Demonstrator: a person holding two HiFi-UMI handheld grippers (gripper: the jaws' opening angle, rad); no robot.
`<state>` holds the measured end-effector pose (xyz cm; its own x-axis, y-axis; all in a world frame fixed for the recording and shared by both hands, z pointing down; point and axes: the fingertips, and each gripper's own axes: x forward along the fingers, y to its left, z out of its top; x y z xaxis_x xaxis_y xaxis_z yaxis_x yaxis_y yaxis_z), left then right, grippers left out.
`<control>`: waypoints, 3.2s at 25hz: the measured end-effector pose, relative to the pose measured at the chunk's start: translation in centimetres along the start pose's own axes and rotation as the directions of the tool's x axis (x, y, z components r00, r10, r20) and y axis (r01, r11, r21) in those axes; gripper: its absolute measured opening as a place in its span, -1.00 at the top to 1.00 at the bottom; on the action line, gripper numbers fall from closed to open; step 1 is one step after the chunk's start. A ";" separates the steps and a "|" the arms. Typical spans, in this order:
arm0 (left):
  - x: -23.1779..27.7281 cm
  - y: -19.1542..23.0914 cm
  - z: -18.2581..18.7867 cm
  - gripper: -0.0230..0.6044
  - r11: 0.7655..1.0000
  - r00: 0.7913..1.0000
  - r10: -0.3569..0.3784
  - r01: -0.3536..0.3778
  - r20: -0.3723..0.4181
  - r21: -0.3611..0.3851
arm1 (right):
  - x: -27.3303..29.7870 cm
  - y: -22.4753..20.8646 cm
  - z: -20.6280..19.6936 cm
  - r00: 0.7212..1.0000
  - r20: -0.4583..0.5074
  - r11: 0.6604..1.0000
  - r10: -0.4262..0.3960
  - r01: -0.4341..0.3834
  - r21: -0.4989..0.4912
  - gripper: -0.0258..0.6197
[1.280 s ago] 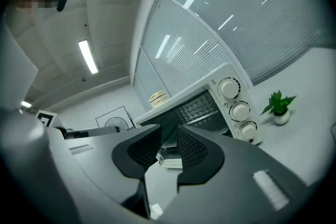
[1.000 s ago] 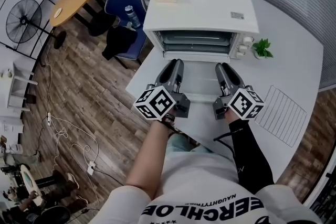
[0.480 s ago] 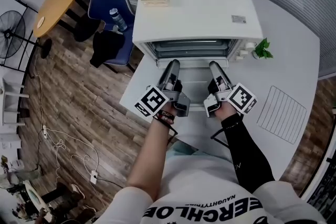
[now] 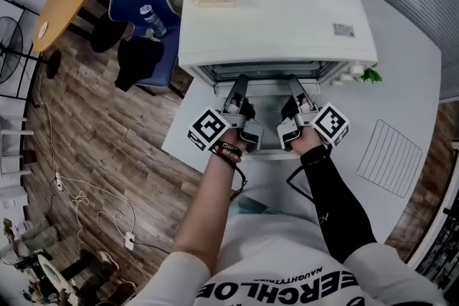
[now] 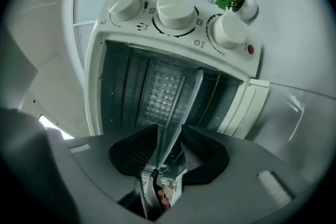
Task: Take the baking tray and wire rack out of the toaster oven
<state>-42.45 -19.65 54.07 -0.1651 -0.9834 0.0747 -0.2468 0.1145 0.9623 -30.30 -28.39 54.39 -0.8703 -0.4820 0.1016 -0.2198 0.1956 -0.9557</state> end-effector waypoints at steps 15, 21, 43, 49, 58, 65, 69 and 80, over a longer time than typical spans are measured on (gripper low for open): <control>3.4 4.3 1.5 0.41 0.989 0.999 0.028 -0.026 0.016 -0.143 | 3.2 -3.3 1.2 0.997 0.062 0.991 -0.052 0.044 0.128 0.54; 5.3 4.9 2.6 0.41 0.983 0.999 0.018 -0.011 0.036 -0.182 | 5.1 -3.8 1.8 0.996 0.075 0.988 -0.049 0.037 0.147 0.54; 4.4 6.1 2.1 0.57 0.961 0.999 0.040 -0.030 0.030 -0.275 | 4.5 -4.3 1.6 0.993 0.109 0.969 -0.036 0.007 0.248 0.74; 2.9 6.4 1.1 0.57 0.964 0.998 0.057 -0.050 0.021 -0.260 | 3.1 -4.9 0.6 0.995 0.089 0.962 -0.044 0.018 0.273 0.74; 0.3 5.9 0.0 0.57 0.963 0.998 0.048 -0.036 0.038 -0.268 | 0.5 -4.3 -0.6 0.998 0.056 0.959 -0.030 0.013 0.284 0.74; -1.4 5.7 -0.7 0.57 0.963 0.998 0.048 -0.033 0.052 -0.268 | -1.1 -4.0 -1.4 0.999 0.034 0.959 -0.011 0.001 0.283 0.74; -2.2 5.7 -1.2 0.57 0.962 0.997 0.052 -0.034 0.060 -0.270 | -1.9 -4.0 -1.8 1.000 0.022 0.960 -0.009 0.002 0.281 0.74; -4.3 5.2 -2.1 0.57 0.960 0.995 0.058 -0.034 0.079 -0.278 | -4.0 -3.6 -2.6 1.000 0.002 0.960 -0.004 0.003 0.280 0.74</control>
<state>-41.03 -15.08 59.28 -0.2543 -0.9609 0.1096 0.0338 0.1045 0.9940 -27.20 -24.91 58.15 -0.8685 -0.4845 0.1048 -0.0902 -0.0533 -0.9945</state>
